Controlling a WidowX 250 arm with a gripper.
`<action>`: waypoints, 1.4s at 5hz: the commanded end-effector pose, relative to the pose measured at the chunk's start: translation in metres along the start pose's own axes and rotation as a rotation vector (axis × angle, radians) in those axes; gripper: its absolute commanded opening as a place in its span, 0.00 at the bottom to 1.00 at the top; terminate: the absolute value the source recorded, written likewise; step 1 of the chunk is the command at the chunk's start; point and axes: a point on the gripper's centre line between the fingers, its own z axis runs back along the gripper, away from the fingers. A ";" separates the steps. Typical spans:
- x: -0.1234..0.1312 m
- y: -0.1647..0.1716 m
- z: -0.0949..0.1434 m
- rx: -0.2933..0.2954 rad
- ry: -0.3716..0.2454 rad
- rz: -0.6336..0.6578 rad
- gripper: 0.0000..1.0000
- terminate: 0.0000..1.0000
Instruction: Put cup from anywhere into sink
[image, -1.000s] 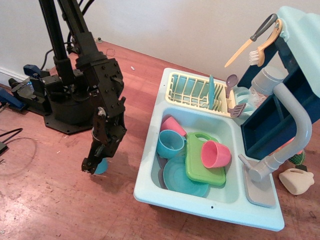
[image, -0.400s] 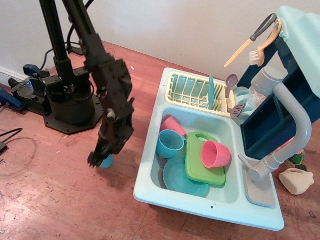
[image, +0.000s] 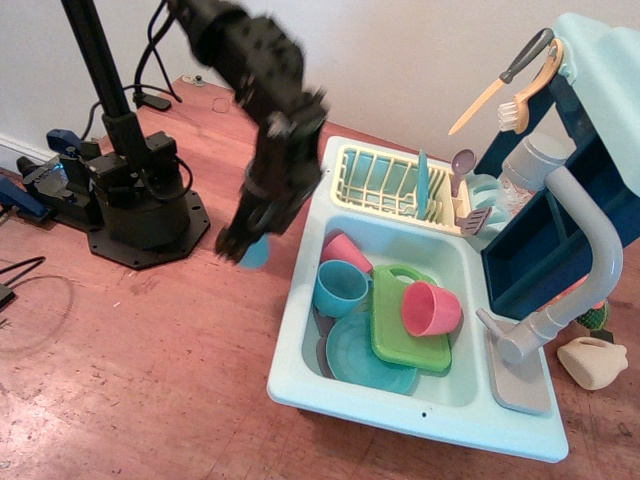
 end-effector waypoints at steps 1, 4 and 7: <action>0.046 0.031 0.062 0.049 -0.086 -0.022 0.00 0.00; 0.147 0.009 0.044 -0.017 -0.079 -0.163 0.00 0.00; 0.098 0.036 0.062 0.039 -0.100 -0.104 1.00 0.00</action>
